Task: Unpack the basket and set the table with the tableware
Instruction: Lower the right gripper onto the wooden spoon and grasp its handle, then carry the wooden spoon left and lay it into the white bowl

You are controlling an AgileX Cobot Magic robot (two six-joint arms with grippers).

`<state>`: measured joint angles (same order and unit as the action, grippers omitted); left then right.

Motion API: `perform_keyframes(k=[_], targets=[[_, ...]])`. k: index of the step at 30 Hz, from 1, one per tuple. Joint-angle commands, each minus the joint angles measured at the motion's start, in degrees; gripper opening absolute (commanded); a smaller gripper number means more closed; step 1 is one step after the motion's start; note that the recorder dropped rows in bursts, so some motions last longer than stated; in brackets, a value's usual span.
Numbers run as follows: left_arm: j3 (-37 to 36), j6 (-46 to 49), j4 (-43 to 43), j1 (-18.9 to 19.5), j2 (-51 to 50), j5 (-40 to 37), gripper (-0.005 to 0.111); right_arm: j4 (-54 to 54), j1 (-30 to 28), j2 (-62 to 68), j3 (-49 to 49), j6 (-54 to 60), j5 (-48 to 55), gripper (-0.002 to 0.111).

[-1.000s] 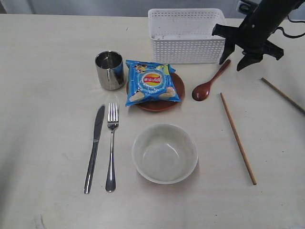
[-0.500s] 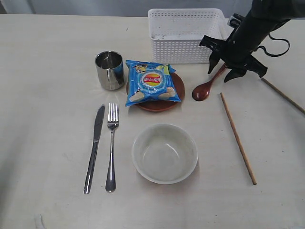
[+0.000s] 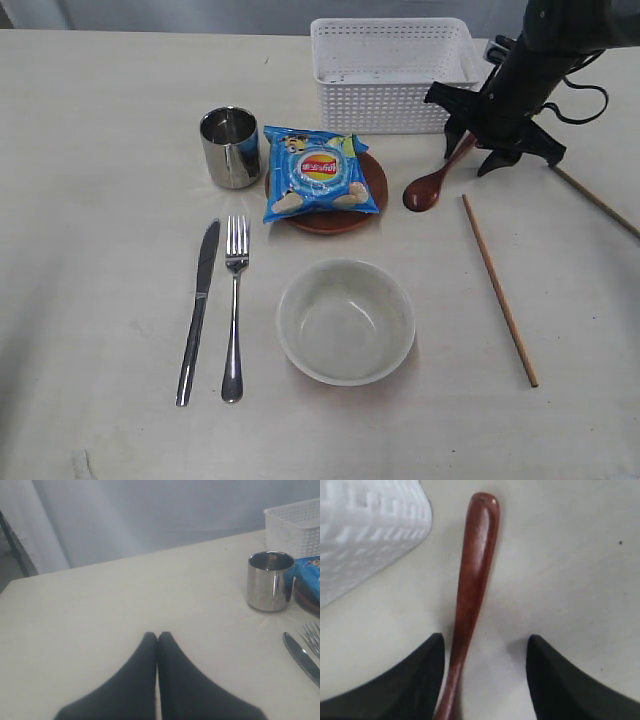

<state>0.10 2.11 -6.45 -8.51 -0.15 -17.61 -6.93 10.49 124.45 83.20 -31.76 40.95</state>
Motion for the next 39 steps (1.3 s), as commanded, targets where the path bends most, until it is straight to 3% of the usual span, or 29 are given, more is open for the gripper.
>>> perform_keyframes(k=[1, 4, 9, 18, 22, 28, 33, 39], targets=[[-0.10, -0.20, 0.70, 0.31, 0.15, 0.45, 0.000, -0.88, 0.55, 1.80, -0.02, -0.36, -1.00, 0.049], [-0.10, -0.20, 0.70, 0.31, 0.15, 0.45, 0.000, -0.64, 0.55, 2.51, -0.02, -0.12, -0.04, 0.042], [-0.10, -0.20, 0.70, 0.31, 0.15, 0.45, 0.000, -0.08, 0.44, 2.54, -0.02, 3.04, 1.92, -0.001], [-0.10, -0.20, 0.70, 0.31, 0.15, 0.45, 0.000, 2.34, -1.04, -0.31, -1.15, 2.92, 3.75, -0.001], [-0.10, -0.20, 0.70, 0.31, 0.15, 0.45, 0.000, 4.01, -1.04, -6.67, -8.40, 3.70, -1.35, -0.001], [-0.10, -0.20, 0.70, 0.31, 0.15, 0.45, 0.000, -6.90, 0.03, -19.55, -13.51, 15.30, -3.25, -0.001], [-0.10, -0.20, 0.70, 0.31, 0.15, 0.45, 0.000, -7.16, 10.26, -31.88, -20.48, 15.40, -6.07, -0.001], [-0.10, -0.20, 0.70, 0.31, 0.15, 0.45, 0.000, -7.08, 27.02, -40.11, -34.60, 8.20, -22.27, -0.001]])
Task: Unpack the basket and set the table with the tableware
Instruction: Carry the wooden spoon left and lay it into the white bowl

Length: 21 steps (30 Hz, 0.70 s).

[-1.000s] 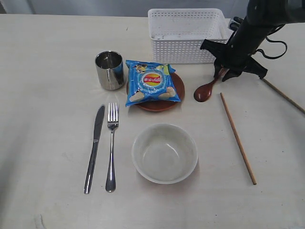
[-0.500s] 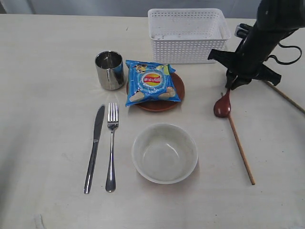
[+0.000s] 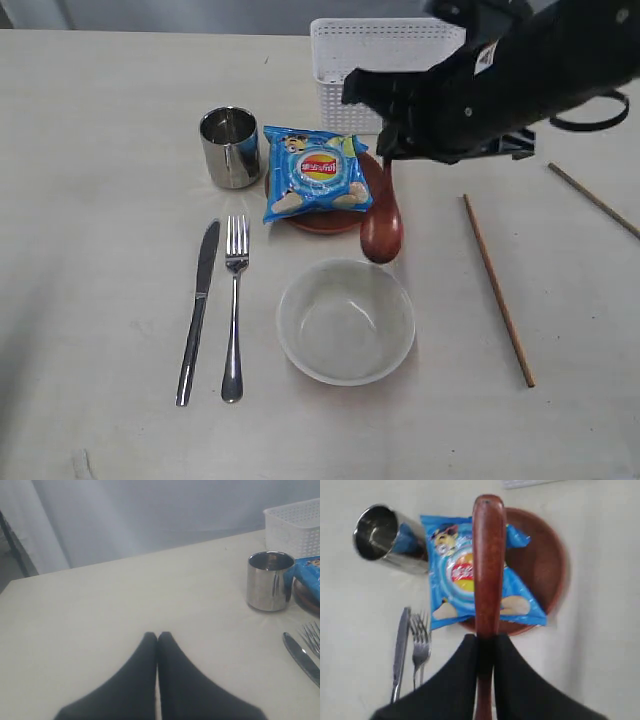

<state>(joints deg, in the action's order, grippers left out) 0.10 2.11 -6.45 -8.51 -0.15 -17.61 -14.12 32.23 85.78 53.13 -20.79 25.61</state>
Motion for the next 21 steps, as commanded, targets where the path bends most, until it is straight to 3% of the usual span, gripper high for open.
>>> perform_keyframes(k=[1, 8, 21], targets=[[-0.10, -0.20, 0.70, 0.31, 0.15, 0.45, 0.000, 0.12, 8.30, -1.44, -6.74, -4.80, -10.31, -0.001], [-0.10, -0.20, 0.70, 0.31, 0.15, 0.45, 0.000, 0.92, 13.83, -1.20, -10.13, -6.32, -17.00, -0.001], [-0.10, -0.20, 0.70, 0.31, 0.15, 0.45, 0.000, 5.22, 14.22, 5.22, -10.13, -5.08, -16.34, -0.001]])
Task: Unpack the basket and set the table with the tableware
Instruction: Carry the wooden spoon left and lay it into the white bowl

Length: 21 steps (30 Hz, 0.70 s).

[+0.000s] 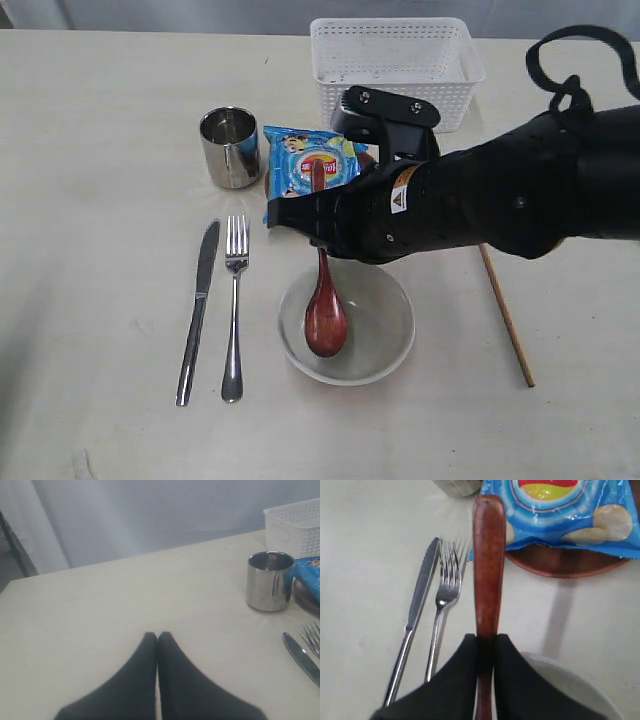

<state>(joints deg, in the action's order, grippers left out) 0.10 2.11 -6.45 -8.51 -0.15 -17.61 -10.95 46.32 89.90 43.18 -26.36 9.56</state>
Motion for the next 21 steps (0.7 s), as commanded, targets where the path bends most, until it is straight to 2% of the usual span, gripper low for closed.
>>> perform_keyframes(k=[1, 6, 9, 10, 13, 17, 21], targets=[[-0.10, -0.20, 0.70, 0.31, 0.15, 0.45, 0.000, 2.30, 0.13, 1.12, -0.19, 0.49, -0.30, -0.001], [-0.10, -0.20, 0.70, 0.31, 0.15, 0.45, 0.000, 4.28, 0.13, 1.12, -0.19, 1.80, -0.30, 0.001], [-0.10, -0.20, 0.70, 0.31, 0.15, 0.45, 0.000, 6.60, -0.14, 1.12, 0.18, 2.20, 0.18, 0.020], [-0.10, -0.20, 0.70, 0.31, 0.15, 0.45, 0.000, 6.71, -0.26, 1.12, 0.53, 2.20, 1.10, 0.032], [-0.10, -0.20, 0.70, 0.31, 0.15, 0.45, 0.000, 7.25, -0.26, 1.12, 1.71, 2.20, 3.83, 0.055], [-0.10, -0.20, 0.70, 0.31, 0.15, 0.45, 0.000, 12.30, -0.26, 1.00, 5.67, 2.20, 12.03, 0.054], [-0.10, -0.20, 0.70, 0.31, 0.15, 0.45, 0.000, 17.99, -0.26, 0.14, 12.18, 0.20, 27.03, 0.051]])
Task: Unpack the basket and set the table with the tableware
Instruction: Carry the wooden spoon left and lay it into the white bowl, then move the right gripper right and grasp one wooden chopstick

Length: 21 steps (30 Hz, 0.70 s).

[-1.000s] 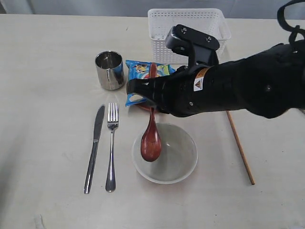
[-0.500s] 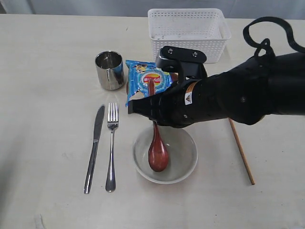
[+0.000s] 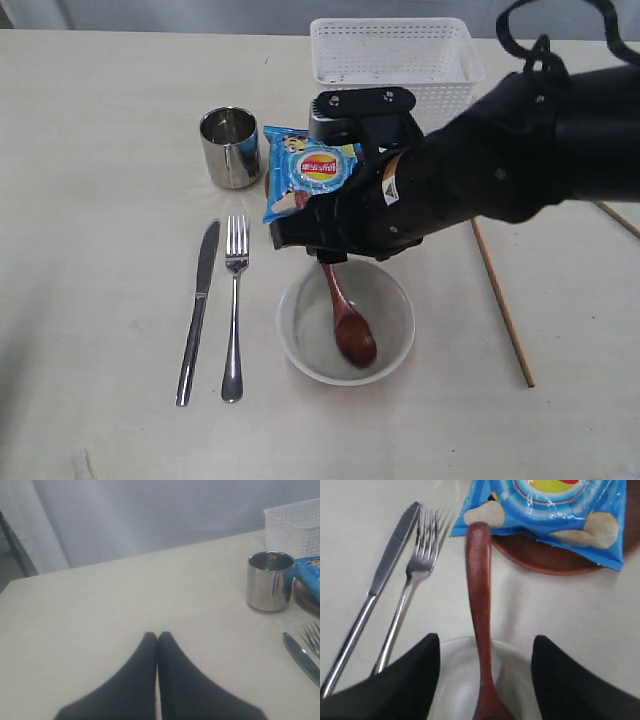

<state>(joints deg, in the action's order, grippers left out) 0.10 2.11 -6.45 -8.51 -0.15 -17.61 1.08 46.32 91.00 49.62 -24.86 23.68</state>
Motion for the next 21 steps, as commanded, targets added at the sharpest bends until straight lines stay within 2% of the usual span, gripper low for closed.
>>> perform_keyframes(k=[1, 5, 8, 11, 14, 18, 21], targets=[[-0.10, -0.20, 0.70, 0.31, 0.15, 0.45, 0.000, 8.10, -0.26, -1.20, 7.08, -3.34, 16.36, 0.051], [-0.10, -0.20, 0.70, 0.31, 0.15, 0.45, 0.000, 18.53, -2.79, -1.36, 10.82, -9.89, 30.90, 0.051], [-0.10, -0.20, 0.70, 0.31, 0.15, 0.45, 0.000, 14.78, -7.45, -1.14, 9.96, -5.37, 35.17, 0.049], [-0.10, -0.20, 0.70, 0.31, 0.15, 0.45, 0.000, 8.01, -12.94, -0.63, 6.33, 1.61, 31.85, 0.040], [-0.10, -0.20, 0.70, 0.31, 0.15, 0.45, 0.000, 7.60, -16.66, -0.52, 2.59, 2.64, 25.99, 0.032], [-0.10, -0.20, 0.70, 0.31, 0.15, 0.45, 0.000, 7.17, -20.41, 1.47, -0.02, 3.35, 21.86, 0.032], [-0.10, -0.20, 0.70, 0.31, 0.15, 0.45, 0.000, 3.54, -21.99, 5.06, -0.13, 9.03, 21.44, 0.032]])
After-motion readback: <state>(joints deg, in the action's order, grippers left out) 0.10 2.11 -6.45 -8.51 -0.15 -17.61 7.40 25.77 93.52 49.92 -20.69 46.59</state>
